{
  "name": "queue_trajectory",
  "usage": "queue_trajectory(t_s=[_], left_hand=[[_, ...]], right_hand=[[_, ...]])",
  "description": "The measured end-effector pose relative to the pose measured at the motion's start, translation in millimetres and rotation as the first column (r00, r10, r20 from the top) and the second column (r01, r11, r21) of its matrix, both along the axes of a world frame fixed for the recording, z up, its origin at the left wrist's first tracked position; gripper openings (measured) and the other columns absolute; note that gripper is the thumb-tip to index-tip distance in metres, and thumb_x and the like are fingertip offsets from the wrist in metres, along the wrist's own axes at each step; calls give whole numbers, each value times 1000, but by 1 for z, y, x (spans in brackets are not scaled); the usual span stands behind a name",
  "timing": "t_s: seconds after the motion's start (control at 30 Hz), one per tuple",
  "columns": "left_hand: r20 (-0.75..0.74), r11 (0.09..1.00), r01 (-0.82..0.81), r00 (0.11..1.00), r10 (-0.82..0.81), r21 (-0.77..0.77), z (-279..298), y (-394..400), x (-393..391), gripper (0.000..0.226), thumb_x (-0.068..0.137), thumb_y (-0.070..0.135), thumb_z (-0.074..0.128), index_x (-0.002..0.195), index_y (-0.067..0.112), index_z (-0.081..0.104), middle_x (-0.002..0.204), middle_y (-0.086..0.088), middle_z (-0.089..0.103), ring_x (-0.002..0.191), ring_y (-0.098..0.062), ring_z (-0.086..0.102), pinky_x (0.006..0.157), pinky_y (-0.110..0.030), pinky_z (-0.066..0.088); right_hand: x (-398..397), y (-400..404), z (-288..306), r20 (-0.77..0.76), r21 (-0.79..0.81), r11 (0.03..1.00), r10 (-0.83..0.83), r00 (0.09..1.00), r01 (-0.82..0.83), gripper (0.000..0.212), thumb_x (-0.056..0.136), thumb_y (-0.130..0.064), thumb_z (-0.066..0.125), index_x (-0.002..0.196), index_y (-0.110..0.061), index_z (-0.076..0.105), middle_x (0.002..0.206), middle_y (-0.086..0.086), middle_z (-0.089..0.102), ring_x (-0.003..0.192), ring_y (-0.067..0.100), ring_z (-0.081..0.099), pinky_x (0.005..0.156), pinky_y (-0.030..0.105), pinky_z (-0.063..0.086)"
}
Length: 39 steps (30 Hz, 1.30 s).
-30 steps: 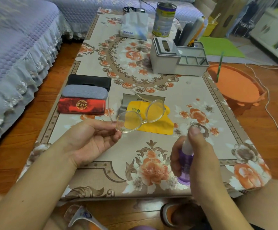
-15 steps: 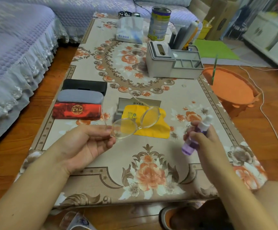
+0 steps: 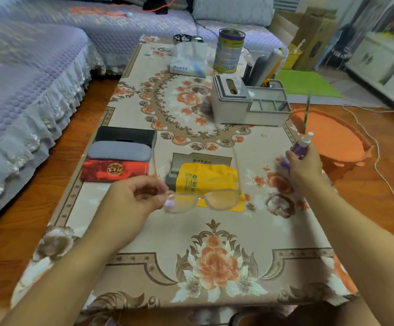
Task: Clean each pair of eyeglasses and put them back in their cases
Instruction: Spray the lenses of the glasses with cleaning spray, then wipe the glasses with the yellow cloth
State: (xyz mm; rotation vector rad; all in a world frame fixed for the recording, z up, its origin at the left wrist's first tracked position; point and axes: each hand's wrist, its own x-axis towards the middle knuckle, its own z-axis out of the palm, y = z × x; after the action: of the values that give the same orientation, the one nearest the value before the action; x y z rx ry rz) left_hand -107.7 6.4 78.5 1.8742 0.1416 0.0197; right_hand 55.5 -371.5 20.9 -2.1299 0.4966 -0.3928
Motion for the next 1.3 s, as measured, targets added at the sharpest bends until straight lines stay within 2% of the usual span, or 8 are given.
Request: queue_trajectory(t_s=[0.2, 0.3, 0.4, 0.67, 0.97, 1.1, 1.2, 1.3], left_hand=[[149, 993, 12, 988, -29, 115, -1, 0, -3, 30, 89, 1, 72, 89, 31, 76, 94, 20, 74, 90, -1, 68, 80, -26, 57], [223, 993, -3, 975, -23, 116, -4, -1, -3, 31, 88, -2, 72, 90, 29, 76, 94, 19, 73, 89, -2, 69, 78, -21, 58], [278, 987, -11, 960, -34, 159, -8, -4, -2, 24, 86, -2, 74, 92, 21, 79, 90, 14, 74, 87, -3, 68, 74, -12, 52], [321, 972, 105, 932, -170, 211, -12, -7, -4, 16, 85, 8, 78, 86, 23, 77, 89, 8, 73, 87, -17, 68, 77, -26, 52], [180, 999, -35, 983, 28, 35, -26, -7, -41, 23, 83, 7, 79, 84, 29, 79, 86, 13, 74, 85, -7, 68, 78, -18, 53], [196, 996, -52, 980, 39, 65, -27, -1, -40, 23, 83, 5, 79, 85, 28, 78, 89, 13, 74, 86, -6, 69, 78, -12, 51], [211, 995, -63, 976, 45, 77, -28, 2, -41, 22, 83, 3, 79, 86, 25, 77, 91, 13, 74, 87, -3, 68, 79, -10, 50], [195, 991, -18, 981, -7, 129, -34, 3, -42, 21, 82, 2, 79, 86, 23, 78, 90, 15, 73, 89, -2, 67, 78, -8, 48]], right_hand=[[-55, 27, 25, 150, 189, 981, -65, 987, 36, 41, 95, -27, 64, 134, -25, 51, 124, 4, 62, 107, 20, 63, 92, 43, 54], [-132, 73, 44, 246, 168, 887, 386, 889, -431, 18, 96, -10, 59, 112, -16, 65, 76, -3, 57, 66, 15, 53, 65, 29, 44], [-179, 102, 49, 187, -92, 749, 660, 727, -656, 34, 86, -11, 63, 113, -31, 65, 75, -6, 46, 67, 15, 47, 63, 19, 39], [-182, 110, 30, 291, -257, 852, 518, 804, -456, 18, 96, -16, 59, 89, -31, 64, 70, -10, 55, 68, 11, 54, 63, 27, 40], [-202, 108, 29, 56, 110, 802, 585, 809, -587, 19, 93, -5, 67, 84, -21, 74, 76, -12, 68, 65, 5, 62, 60, 12, 43], [-192, 87, 26, -36, 435, 667, 684, 729, -605, 23, 96, -6, 64, 110, -23, 70, 83, -2, 65, 65, 15, 61, 64, 30, 49], [-166, 67, 7, -81, 105, 833, 551, 831, -543, 21, 94, -5, 67, 98, -26, 70, 81, -5, 64, 65, 12, 56, 65, 21, 45], [-140, 63, -6, -111, -276, 760, 584, 804, -589, 23, 87, -3, 74, 90, -26, 74, 84, -4, 61, 73, 7, 54, 66, 15, 40]])
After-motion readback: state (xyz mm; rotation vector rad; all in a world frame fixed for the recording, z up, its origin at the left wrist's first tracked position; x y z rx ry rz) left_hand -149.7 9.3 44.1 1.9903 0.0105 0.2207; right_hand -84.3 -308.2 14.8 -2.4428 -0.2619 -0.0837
